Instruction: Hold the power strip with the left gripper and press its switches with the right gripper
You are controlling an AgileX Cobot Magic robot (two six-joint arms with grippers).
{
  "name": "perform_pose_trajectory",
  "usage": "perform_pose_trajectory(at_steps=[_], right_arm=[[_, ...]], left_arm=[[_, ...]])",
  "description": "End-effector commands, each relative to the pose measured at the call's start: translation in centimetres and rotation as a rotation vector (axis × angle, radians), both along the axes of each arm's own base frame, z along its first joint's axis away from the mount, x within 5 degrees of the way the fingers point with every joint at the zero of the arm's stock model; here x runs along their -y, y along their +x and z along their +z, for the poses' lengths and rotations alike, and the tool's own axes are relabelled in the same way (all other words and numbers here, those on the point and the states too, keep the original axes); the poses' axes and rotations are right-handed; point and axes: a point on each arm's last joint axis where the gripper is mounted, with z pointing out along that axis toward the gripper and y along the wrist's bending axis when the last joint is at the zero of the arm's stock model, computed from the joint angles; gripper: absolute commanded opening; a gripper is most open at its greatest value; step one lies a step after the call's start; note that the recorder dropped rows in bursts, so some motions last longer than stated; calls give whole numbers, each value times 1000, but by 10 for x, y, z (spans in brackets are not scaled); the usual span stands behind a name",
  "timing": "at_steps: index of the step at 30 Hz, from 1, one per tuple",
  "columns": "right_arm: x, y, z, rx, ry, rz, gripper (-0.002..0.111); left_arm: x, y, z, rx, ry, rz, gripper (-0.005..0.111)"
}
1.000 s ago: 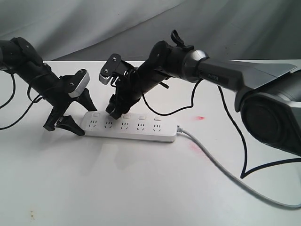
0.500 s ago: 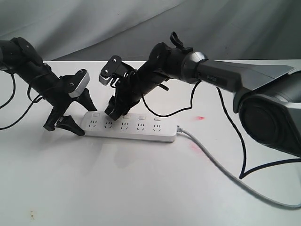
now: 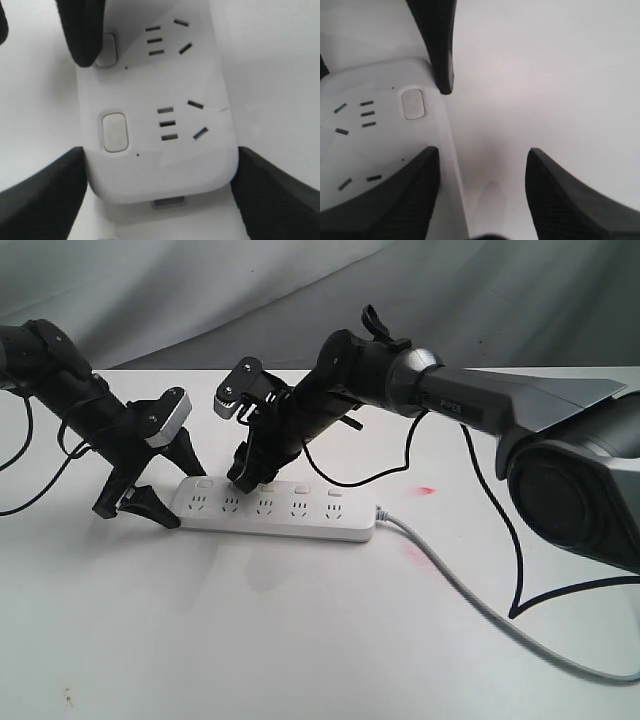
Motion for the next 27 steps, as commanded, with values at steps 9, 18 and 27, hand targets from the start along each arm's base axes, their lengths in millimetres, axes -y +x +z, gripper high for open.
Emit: perform_pose_trajectory(at_steps=[9,18,27], right_arm=[[-7,-15,-37,-59,-103,83,49],[-6,-8,45,105,16,55,49],[32,1,83,79,38,63,49]], left_arm=[[2,0,2,4,-3,-10,9],[2,0,2,4,-3,-10,9],[2,0,2,4,-3,-10,9]])
